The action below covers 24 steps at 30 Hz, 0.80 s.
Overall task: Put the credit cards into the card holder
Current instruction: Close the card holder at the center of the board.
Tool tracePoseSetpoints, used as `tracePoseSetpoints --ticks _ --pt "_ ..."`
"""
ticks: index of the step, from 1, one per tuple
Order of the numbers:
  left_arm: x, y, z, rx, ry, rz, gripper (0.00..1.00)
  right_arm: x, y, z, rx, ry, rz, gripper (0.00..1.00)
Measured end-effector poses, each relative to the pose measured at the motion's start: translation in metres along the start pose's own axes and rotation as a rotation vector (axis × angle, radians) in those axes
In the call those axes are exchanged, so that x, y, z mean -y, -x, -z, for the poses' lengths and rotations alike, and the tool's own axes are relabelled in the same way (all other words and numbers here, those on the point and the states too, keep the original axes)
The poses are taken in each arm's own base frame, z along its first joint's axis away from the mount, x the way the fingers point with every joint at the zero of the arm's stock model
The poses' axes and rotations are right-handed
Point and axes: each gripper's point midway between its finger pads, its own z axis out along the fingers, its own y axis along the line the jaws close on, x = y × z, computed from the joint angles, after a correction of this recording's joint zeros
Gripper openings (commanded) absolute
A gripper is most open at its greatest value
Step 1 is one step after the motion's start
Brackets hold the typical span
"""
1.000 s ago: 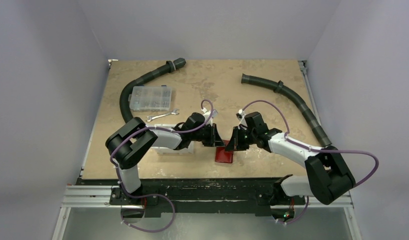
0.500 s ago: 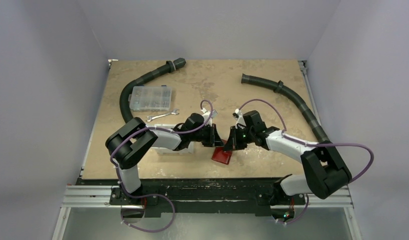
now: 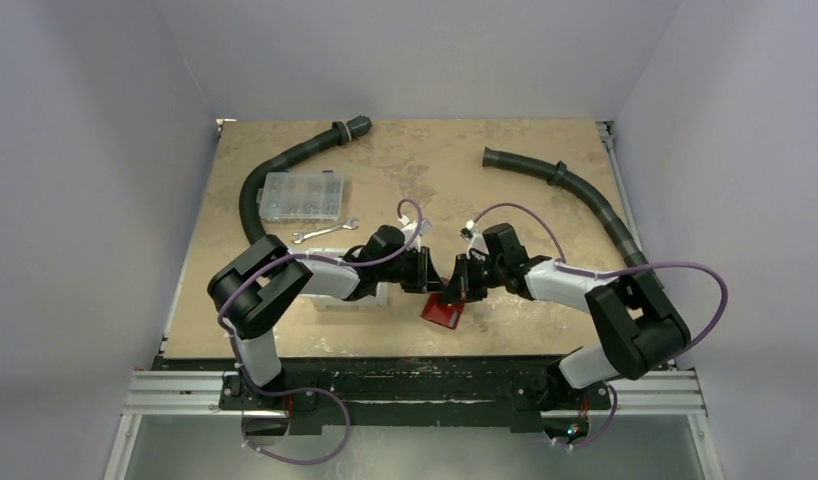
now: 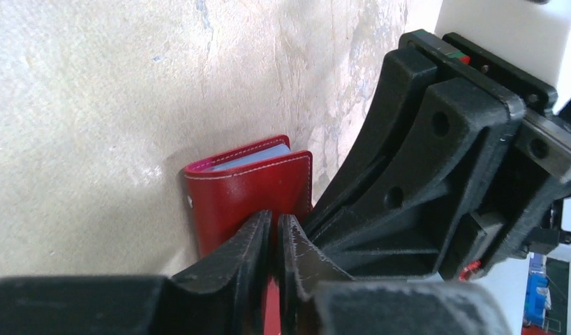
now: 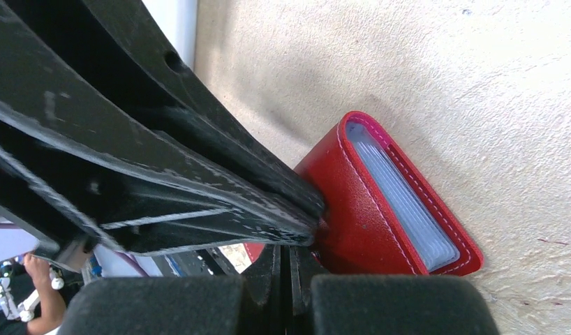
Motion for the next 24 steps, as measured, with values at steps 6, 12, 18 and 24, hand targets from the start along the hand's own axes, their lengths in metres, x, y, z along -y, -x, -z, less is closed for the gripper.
tracePoseSetpoints --ticks 6,12,18,24 --pt "0.009 0.022 0.028 0.006 0.036 -0.029 0.3 0.0 0.005 0.002 -0.003 -0.042 0.006 0.07" --pt "0.05 0.044 0.06 0.091 -0.032 -0.124 0.31 -0.019 0.035 0.034 0.09 -0.125 0.074 0.4" --pt "0.025 -0.005 0.051 -0.009 0.011 -0.1 0.32 -0.059 0.076 0.087 0.284 -0.163 0.115 0.99" --pt "0.01 -0.029 0.047 -0.057 0.064 -0.099 0.3 -0.059 0.065 0.118 0.387 -0.2 -0.016 0.77"
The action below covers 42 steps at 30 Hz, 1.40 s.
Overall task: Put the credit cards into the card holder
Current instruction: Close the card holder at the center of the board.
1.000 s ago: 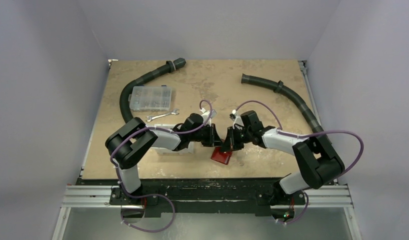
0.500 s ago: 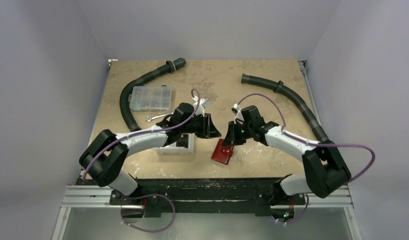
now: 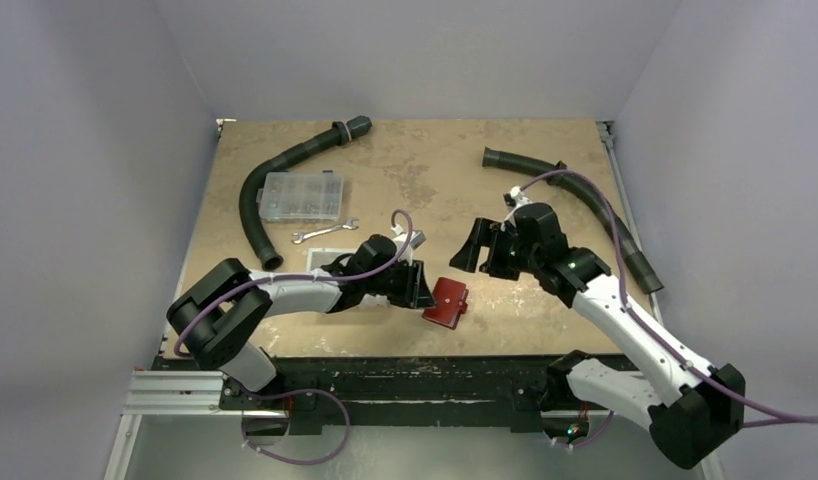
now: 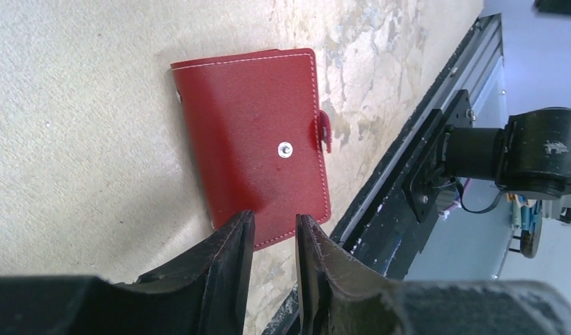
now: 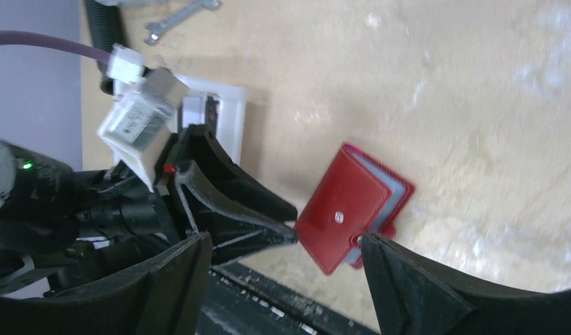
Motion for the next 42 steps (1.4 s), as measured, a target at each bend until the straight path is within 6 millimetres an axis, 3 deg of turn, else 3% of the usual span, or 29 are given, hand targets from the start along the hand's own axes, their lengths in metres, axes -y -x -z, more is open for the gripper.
tracePoseSetpoints --ticks 3,6,9,14,20,26,30,42 --pt "-0.004 -0.004 -0.005 -0.005 0.018 -0.002 0.26 0.012 -0.018 -0.011 -0.075 -0.072 -0.056 0.51" --pt "-0.011 -0.011 -0.011 -0.018 0.05 -0.007 0.24 0.033 -0.05 -0.031 -0.19 -0.196 -0.104 0.52" --pt "-0.01 -0.012 -0.014 -0.015 0.06 -0.025 0.2 0.048 -0.077 -0.037 -0.262 -0.306 -0.107 0.53" --pt "-0.005 -0.013 -0.018 -0.002 0.076 -0.052 0.17 0.056 -0.099 -0.045 -0.312 -0.413 -0.067 0.51" --pt "-0.007 -0.013 -0.019 0.001 0.096 -0.058 0.14 0.067 -0.1 -0.046 -0.292 -0.485 -0.057 0.46" --pt "-0.006 -0.013 -0.02 0.001 0.095 -0.061 0.13 0.066 -0.091 -0.05 -0.267 -0.507 -0.05 0.43" --pt "-0.006 -0.013 -0.02 0.002 0.095 -0.061 0.14 0.065 -0.086 -0.055 -0.259 -0.52 -0.042 0.32" --pt "-0.006 -0.013 -0.02 0.002 0.094 -0.061 0.13 0.069 -0.087 -0.052 -0.27 -0.544 -0.037 0.32"
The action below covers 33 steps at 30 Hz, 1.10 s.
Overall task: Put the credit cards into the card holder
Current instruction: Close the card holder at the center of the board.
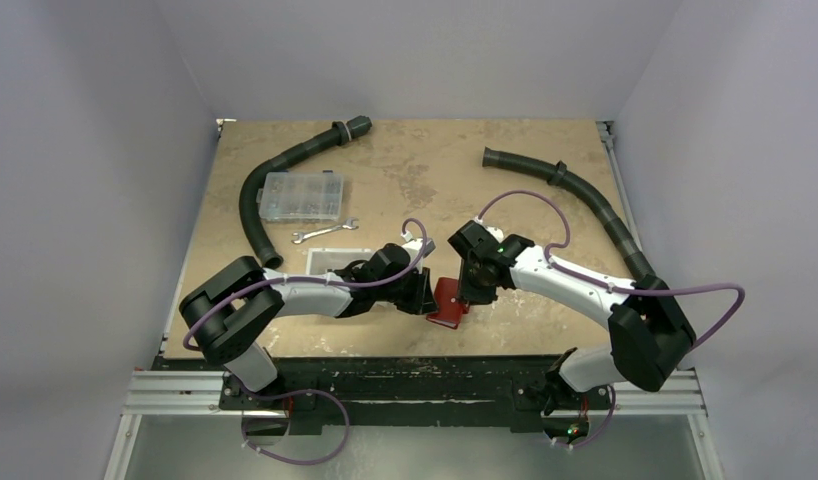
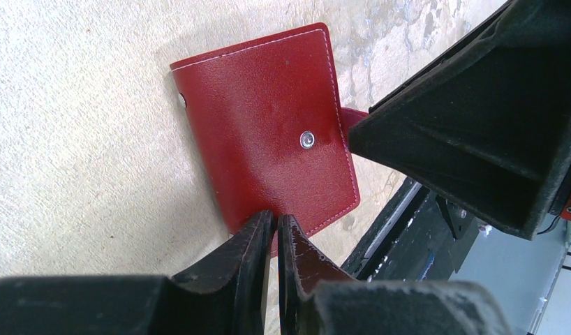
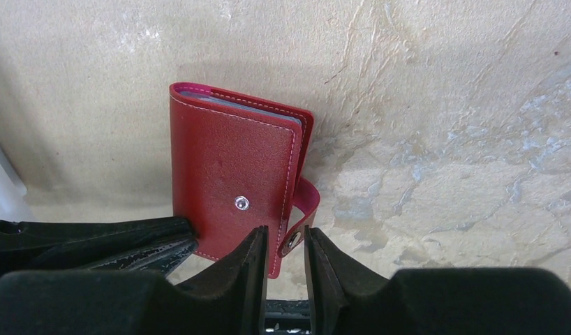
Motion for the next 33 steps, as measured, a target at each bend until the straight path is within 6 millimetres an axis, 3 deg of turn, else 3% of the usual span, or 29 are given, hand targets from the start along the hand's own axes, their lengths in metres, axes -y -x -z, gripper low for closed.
tracePoseSetpoints --ticks 8,11,12,22,33 --pt "0.0 0.0 0.0 0.0 -0.001 -0.001 0.13 0.004 -0.004 -0.002 -0.011 -0.01 0.002 0.22" --pt "0.0 0.0 0.0 0.0 -0.001 -0.001 0.13 0.006 -0.006 -0.003 -0.015 -0.015 0.002 0.01" --pt "0.0 0.0 0.0 0.0 -0.001 -0.001 0.13 0.007 -0.007 -0.003 -0.017 -0.016 0.003 0.0" --pt "0.0 0.0 0.0 0.001 0.001 -0.001 0.13 -0.003 -0.001 0.02 0.064 0.127 -0.016 0.0" --pt "0.0 0.0 0.0 0.0 0.001 0.0 0.11 -0.017 0.002 0.014 0.045 0.252 0.042 0.0"
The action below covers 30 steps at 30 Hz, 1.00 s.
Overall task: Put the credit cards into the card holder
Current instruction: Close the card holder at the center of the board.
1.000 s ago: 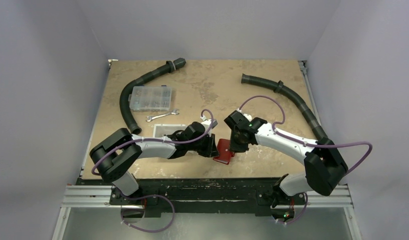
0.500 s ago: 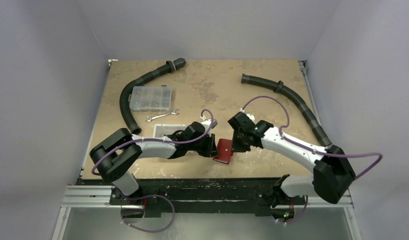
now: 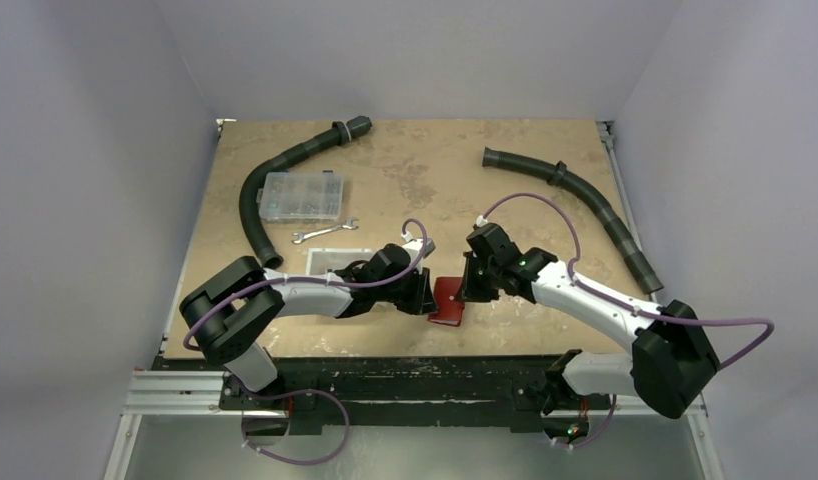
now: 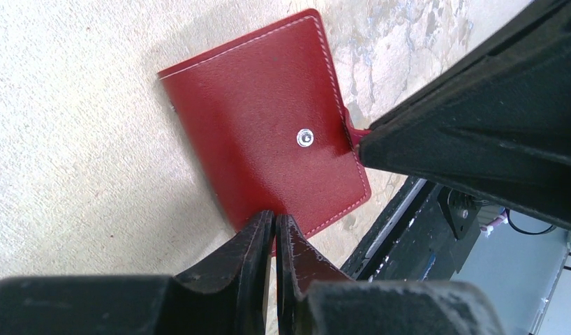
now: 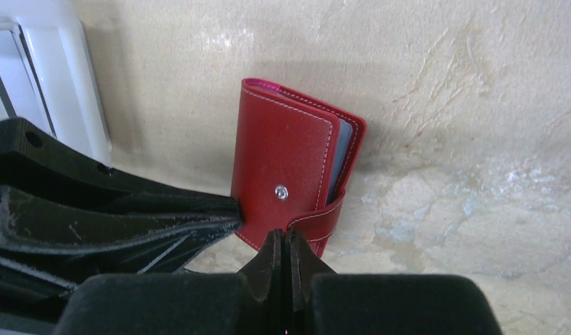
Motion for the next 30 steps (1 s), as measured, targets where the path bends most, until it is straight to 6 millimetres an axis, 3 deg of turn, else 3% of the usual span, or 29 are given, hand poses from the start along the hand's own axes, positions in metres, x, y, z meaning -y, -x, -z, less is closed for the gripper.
tracePoseSetpoints --ticks 14,22,27,30 --pt "0.004 -0.003 -0.001 -0.006 -0.008 -0.007 0.11 -0.003 0.004 -0.025 -0.038 0.028 -0.017 0.0" --pt "0.007 0.002 0.002 -0.017 -0.043 0.009 0.19 -0.002 0.005 -0.033 -0.063 0.045 -0.005 0.0" --pt "-0.009 0.039 0.01 0.037 -0.044 0.059 0.12 -0.002 0.01 -0.033 -0.061 0.074 -0.021 0.0" --pt "-0.005 0.064 0.003 0.071 -0.058 0.054 0.09 -0.002 0.01 -0.035 -0.066 0.1 -0.033 0.0"
